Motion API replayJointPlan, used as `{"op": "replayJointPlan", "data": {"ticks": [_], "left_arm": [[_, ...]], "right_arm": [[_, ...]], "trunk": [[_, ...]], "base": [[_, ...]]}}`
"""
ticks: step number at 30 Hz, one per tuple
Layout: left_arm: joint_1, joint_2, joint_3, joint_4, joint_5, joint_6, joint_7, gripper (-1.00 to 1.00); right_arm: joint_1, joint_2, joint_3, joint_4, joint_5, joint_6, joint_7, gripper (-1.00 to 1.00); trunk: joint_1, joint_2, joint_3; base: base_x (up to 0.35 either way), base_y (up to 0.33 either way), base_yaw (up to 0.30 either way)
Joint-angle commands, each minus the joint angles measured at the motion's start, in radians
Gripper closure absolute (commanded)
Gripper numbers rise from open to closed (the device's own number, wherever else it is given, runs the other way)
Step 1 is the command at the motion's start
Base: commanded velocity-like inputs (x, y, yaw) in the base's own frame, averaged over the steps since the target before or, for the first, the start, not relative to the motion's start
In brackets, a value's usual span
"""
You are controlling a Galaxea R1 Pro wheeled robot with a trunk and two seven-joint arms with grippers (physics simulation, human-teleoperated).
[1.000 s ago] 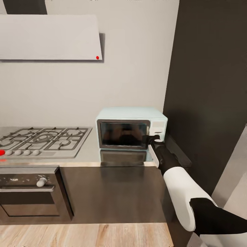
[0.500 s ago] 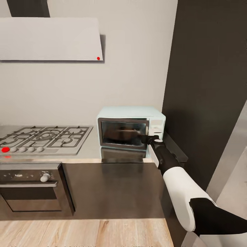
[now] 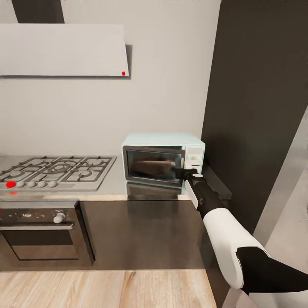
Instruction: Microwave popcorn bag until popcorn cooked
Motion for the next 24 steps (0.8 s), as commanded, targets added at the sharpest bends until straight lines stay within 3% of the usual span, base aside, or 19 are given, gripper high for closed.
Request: {"op": "replayJointPlan", "data": {"ticks": [1,12,24], "left_arm": [[0.001,0.000,-0.001,-0.002,0.003,0.000,0.000,-1.00],[0.001,0.002,0.000,-0.002,0.007,0.000,0.001,-1.00],[0.001,0.001,0.001,-0.002,0.005,0.000,0.000,-1.00]], "right_arm": [[-0.001,0.001,-0.006,-0.003,0.033,0.009,-0.018,1.00],[-0.001,0.001,-0.006,-0.002,0.033,0.009,-0.016,1.00],[-0.001,0.001,-0.006,-0.002,0.033,0.009,-0.016,1.00]], "trunk": [[0.000,-0.001,-0.001],[0.000,-0.001,-0.001],[0.000,-0.001,-0.001]], "base": [[-0.066,0.000,0.000],[-0.011,0.004,0.000],[-0.179,0.101,0.000]]}}
